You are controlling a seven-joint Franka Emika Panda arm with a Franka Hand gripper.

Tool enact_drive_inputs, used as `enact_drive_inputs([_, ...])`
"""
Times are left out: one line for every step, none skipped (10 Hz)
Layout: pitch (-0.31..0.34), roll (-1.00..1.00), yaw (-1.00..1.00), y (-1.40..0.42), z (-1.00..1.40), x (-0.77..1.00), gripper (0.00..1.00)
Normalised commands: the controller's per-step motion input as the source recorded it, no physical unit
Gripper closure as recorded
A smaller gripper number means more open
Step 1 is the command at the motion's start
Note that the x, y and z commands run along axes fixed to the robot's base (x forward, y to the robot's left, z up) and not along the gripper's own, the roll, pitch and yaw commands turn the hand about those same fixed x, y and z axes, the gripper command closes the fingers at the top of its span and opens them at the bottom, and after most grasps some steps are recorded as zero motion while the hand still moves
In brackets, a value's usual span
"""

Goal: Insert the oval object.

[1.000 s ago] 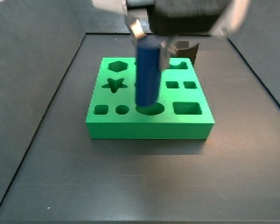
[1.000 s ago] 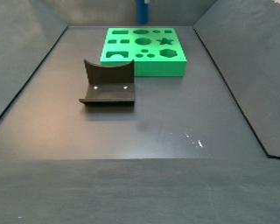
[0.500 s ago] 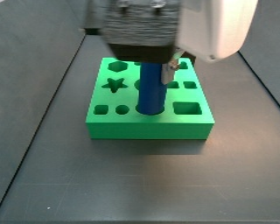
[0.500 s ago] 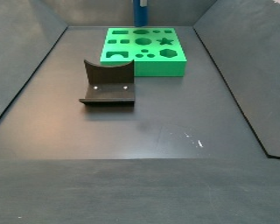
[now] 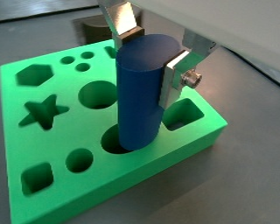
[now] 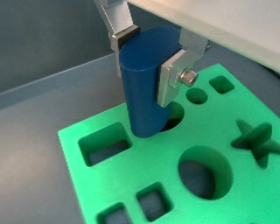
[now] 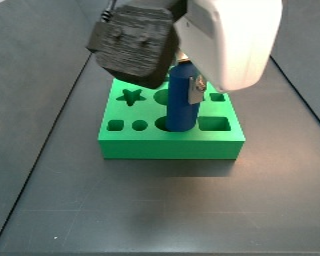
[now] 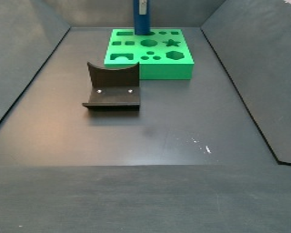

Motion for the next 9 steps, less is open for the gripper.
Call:
enact_drive_inputs([0.0,0.0,-0.6,0.0,-0.31,0.0,1.0])
enact_drive_inputs([0.0,0.01,-0.45,0.08,-0.25,-0.07,1.0])
enact_drive_inputs([0.0,0.04,-0.38,0.12,-0.17,-0.05,1.0])
enact_drive_inputs([0.0,0.05,-0.29,0.13,-0.1,-0.3,1.0])
enact_drive_inputs([-0.039,0.0,-0.32,0.04,-0.15,-0.35,1.0])
enact_drive_inputs([-0.103,-0.36,-0.2,0.0,-0.26,-0.4,1.0])
enact_drive_inputs([-0.114,-0.47,-0.25,-0.01,-0.15,-0.3,1.0])
enact_drive_inputs([-0.15,-0.36,-0.65,-0.07,-0.18,0.0,1.0])
enact_drive_inputs([-0.067,-0.15,-0.59,0.0,-0.19,0.0,1.0])
